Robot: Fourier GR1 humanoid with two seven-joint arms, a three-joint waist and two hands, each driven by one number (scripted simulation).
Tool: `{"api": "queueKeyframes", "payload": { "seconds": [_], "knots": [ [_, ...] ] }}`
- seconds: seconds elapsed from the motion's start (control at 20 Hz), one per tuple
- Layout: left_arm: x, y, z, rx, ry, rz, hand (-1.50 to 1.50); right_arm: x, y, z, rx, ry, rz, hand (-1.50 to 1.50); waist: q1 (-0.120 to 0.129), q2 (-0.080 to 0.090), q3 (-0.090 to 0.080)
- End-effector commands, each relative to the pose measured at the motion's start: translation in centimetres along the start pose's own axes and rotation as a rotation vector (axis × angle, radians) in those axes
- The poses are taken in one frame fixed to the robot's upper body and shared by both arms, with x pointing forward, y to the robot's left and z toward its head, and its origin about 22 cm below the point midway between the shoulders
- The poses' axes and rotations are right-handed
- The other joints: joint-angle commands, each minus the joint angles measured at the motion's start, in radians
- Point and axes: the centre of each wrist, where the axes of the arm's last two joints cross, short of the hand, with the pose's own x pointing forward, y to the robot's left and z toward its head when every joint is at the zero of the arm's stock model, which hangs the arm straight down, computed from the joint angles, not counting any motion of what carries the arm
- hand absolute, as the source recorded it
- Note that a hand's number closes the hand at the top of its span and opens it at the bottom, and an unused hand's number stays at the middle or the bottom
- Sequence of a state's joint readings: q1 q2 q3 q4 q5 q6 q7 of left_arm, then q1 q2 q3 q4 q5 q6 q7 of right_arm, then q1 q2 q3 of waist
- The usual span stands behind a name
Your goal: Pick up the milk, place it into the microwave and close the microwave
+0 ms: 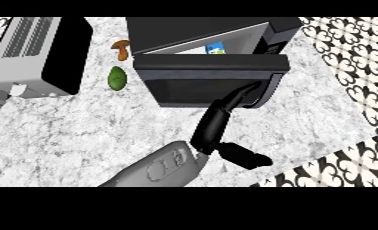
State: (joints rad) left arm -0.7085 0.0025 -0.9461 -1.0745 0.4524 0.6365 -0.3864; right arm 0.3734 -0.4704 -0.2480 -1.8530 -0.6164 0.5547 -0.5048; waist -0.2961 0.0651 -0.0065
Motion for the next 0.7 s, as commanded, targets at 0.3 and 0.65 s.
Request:
{"api": "queueKeyframes", "payload": {
  "seconds": [0.3, 0.65],
  "knots": [
    [0.8, 1.0, -3.2, 0.067, -0.024, -0.005, -1.50, 0.7, -0.4, -2.6, 0.091, -0.041, -0.044, -1.50, -0.043, 0.020, 0.001],
    [1.2, 1.5, -4.7, 0.094, -0.043, -0.021, -1.50, 1.2, -0.9, -3.2, 0.110, -0.040, -0.071, -1.50, -0.083, 0.025, 0.004]
  ]
}}
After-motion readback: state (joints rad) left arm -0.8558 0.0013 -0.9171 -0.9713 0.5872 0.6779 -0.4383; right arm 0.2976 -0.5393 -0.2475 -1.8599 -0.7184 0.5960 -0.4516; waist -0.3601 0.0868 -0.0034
